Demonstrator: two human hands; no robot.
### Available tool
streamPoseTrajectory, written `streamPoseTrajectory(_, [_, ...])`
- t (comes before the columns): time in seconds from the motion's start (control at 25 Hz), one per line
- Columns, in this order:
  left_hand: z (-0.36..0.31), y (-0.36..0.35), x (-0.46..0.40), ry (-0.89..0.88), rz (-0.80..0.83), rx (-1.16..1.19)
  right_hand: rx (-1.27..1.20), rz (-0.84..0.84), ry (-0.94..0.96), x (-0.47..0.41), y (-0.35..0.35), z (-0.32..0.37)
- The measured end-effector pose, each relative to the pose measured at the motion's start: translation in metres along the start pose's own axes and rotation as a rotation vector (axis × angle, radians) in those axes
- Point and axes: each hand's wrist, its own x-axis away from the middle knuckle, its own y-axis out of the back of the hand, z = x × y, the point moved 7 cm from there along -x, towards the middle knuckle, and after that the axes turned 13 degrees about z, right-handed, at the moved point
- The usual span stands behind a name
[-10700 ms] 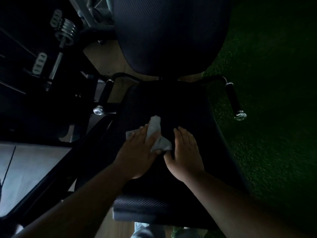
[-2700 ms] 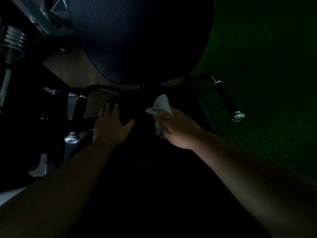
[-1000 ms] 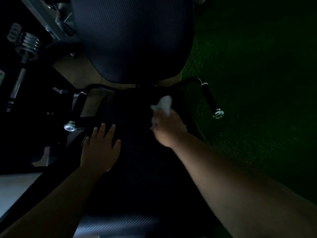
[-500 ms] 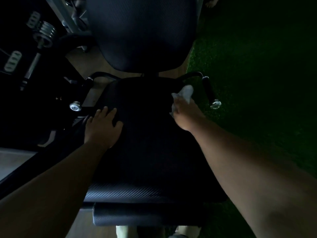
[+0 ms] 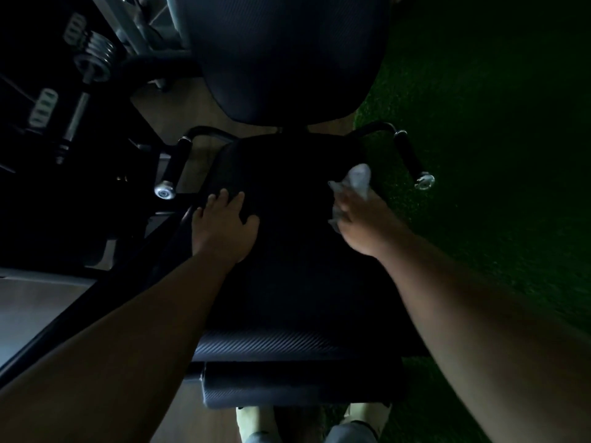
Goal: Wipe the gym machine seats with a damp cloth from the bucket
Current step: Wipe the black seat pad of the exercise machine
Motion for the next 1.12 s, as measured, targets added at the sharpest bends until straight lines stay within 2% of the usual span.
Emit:
streamPoseTrajectory(0.12, [0.001, 0.001, -0.001, -0.007, -0.016, 0.009, -0.043, 0.008, 0.248, 0.006, -0.029, 0.075])
streamPoseTrajectory(0.24, [0.001, 0.001, 0.001, -0.015, -0.018, 0.026, 0.064, 0.105, 0.44, 0.049, -0.047, 0.074])
streamPoseTrajectory(0.32, [0.001, 0.001, 0.001, -0.016, -0.007, 0.034, 0.026, 0.104, 0.411, 0.055, -0.03, 0.041])
streamPoseTrajectory(0.4, [0.0, 0.0, 0.001, -0.013, -0.009, 0.029, 0.002, 0.041, 0.261, 0.033, -0.009, 0.008])
streamPoseTrajectory(0.48, [0.0, 0.0, 0.0, -0.012, -0.01, 0.017, 0.006, 0.038, 0.086, 0.01, -0.008, 0.009])
streamPoseTrajectory(0.52, [0.0, 0.0, 0.0, -0.012, -0.012, 0.012, -0.014, 0.026, 0.07, 0.005, -0.014, 0.023])
streamPoseTrajectory(0.64, [0.002, 0.0, 0.001, -0.01, -0.043, 0.002, -0.009, 0.026, 0.327, 0.032, -0.037, 0.067])
streamPoseTrajectory(0.72, [0.002, 0.0, 0.0, -0.011, -0.045, -0.001, 0.0, 0.045, 0.397, 0.054, -0.033, 0.045])
streamPoseTrajectory(0.84, [0.002, -0.002, -0.001, 0.009, -0.03, -0.041, -0.023, -0.013, 0.174, 0.031, 0.005, -0.02])
streamPoseTrajectory(0.92, [0.001, -0.001, -0.001, 0.012, -0.03, -0.055, 0.051, 0.03, 0.014, -0.008, 0.016, -0.045])
streamPoseTrajectory(1.04, [0.0, 0.001, 0.0, 0.003, -0.063, -0.053, 0.109, 0.022, -0.1, -0.042, 0.017, -0.051])
streamPoseTrajectory(1.12, [-0.001, 0.001, 0.0, 0.002, -0.057, -0.054, 0.113, -0.008, -0.158, -0.03, 0.014, -0.061])
